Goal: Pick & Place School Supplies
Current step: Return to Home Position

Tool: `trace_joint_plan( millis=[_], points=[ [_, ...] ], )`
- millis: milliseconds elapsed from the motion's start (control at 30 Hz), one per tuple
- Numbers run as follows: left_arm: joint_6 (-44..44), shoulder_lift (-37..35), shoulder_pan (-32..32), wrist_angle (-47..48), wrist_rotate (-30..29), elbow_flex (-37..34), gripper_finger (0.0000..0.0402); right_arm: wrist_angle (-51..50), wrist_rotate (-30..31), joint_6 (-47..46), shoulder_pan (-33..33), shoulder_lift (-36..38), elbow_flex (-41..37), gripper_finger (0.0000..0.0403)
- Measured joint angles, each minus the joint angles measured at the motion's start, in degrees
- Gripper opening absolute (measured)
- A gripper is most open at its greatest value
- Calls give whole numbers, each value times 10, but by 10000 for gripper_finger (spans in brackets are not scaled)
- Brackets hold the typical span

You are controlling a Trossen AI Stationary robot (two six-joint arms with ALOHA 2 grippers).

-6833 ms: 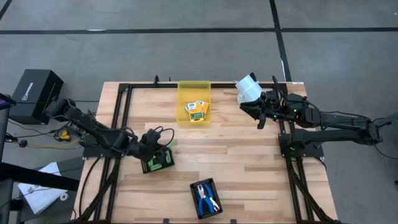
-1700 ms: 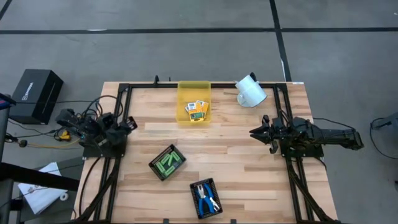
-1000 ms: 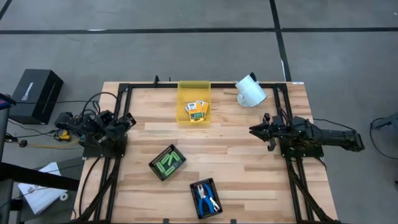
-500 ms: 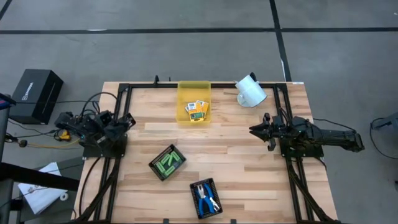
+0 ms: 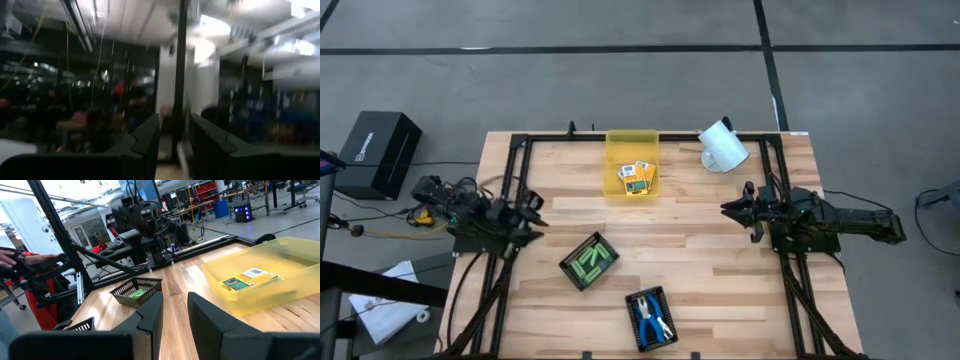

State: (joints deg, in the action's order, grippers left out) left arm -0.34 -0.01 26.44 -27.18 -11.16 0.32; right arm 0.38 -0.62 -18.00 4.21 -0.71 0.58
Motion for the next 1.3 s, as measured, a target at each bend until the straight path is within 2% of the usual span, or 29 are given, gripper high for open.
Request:
trace_joint_plan(
  millis=[300, 533, 1300],
  points=[
    [15, 0, 16, 165, 1, 0, 100, 0, 0, 0, 0, 0, 0, 82],
    [14, 0, 22, 241, 1, 0, 100, 0, 0, 0, 0, 0, 0, 82],
    [14, 25, 22, 232, 1, 0, 100, 0, 0, 0, 0, 0, 0, 82]
  ],
)
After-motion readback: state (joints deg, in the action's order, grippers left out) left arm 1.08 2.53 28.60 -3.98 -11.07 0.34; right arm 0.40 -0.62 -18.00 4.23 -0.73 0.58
